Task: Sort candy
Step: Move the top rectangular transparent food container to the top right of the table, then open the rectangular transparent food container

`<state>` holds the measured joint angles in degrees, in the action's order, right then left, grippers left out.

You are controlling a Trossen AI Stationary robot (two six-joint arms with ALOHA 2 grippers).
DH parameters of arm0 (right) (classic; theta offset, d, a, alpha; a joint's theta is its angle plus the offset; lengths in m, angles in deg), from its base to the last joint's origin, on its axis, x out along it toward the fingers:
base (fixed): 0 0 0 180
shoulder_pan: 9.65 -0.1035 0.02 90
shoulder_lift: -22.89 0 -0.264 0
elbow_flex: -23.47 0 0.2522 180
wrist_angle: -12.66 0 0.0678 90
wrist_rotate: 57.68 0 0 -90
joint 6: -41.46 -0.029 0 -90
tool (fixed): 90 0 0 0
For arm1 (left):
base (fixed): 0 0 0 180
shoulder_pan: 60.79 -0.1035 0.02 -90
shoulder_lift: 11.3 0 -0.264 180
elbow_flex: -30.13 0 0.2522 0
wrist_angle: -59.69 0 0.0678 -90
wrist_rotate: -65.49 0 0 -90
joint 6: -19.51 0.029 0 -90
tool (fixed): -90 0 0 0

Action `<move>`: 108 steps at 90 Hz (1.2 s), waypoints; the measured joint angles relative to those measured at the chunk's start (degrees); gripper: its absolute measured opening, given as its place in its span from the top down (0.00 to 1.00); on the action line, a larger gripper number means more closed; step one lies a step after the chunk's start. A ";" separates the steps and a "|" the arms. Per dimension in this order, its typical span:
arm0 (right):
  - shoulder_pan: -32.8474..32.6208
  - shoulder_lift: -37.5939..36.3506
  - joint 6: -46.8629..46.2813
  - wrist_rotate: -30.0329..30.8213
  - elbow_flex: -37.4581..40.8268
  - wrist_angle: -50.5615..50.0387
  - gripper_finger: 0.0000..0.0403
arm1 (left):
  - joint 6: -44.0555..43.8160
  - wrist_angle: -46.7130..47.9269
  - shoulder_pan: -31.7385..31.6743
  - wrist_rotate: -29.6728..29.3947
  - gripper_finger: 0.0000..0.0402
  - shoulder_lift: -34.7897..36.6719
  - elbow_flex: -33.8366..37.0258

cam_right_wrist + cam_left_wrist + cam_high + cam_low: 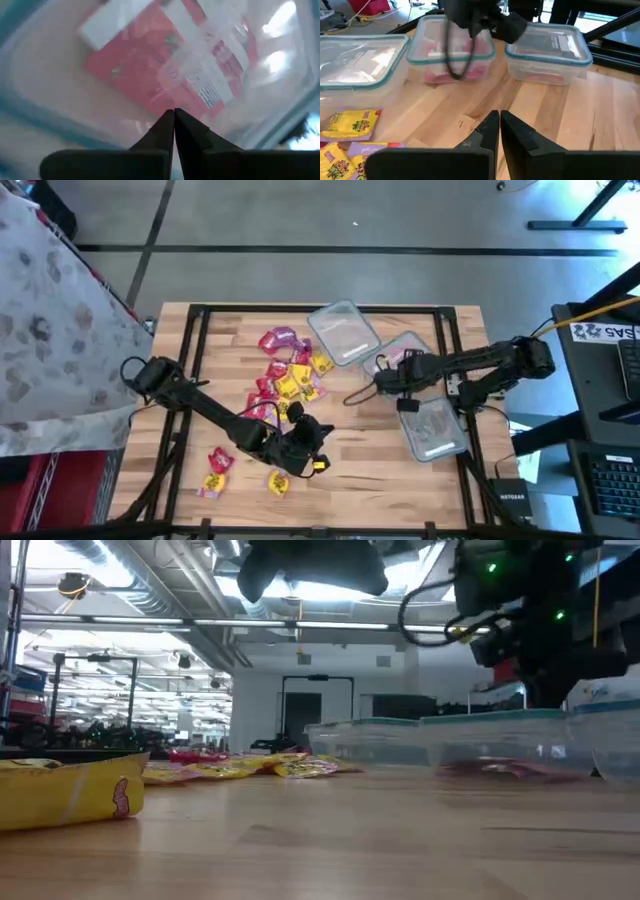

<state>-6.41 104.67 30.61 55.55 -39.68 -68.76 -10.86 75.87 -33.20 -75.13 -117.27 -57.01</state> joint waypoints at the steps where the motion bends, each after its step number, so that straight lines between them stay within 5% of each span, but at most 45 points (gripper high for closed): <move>1: 0.59 0.01 -0.64 1.08 0.25 -0.06 1.00 | -0.08 0.04 0.06 -0.01 1.00 0.00 0.00; 13: 7.64 0.17 -7.65 16.26 0.73 -1.88 1.00 | -0.68 0.14 0.22 0.00 1.00 0.00 0.00; 33: 9.40 -3.91 -2.61 16.40 -3.17 2.58 1.00 | -1.81 1.17 -0.63 -0.04 1.00 -0.67 -0.04; 53: 8.71 -7.51 11.82 -0.09 -3.34 26.22 1.00 | -5.61 5.83 -0.40 -0.75 1.00 -0.74 -0.04; 71: 14.67 -0.44 15.31 -10.20 -3.41 43.45 1.00 | -6.99 6.84 2.97 -3.60 1.00 -0.72 -0.09; 90: 17.33 9.97 14.17 -16.12 -4.00 48.61 1.00 | -7.36 7.81 6.31 -3.82 1.00 -0.66 -0.09; 108: 10.42 10.96 11.02 -22.75 -3.92 47.11 1.00 | -8.74 7.61 7.46 -6.35 1.00 -0.66 -0.09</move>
<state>4.01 115.63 41.63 32.80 -43.60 -21.65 -19.60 83.49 -25.75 -81.48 -117.93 -57.10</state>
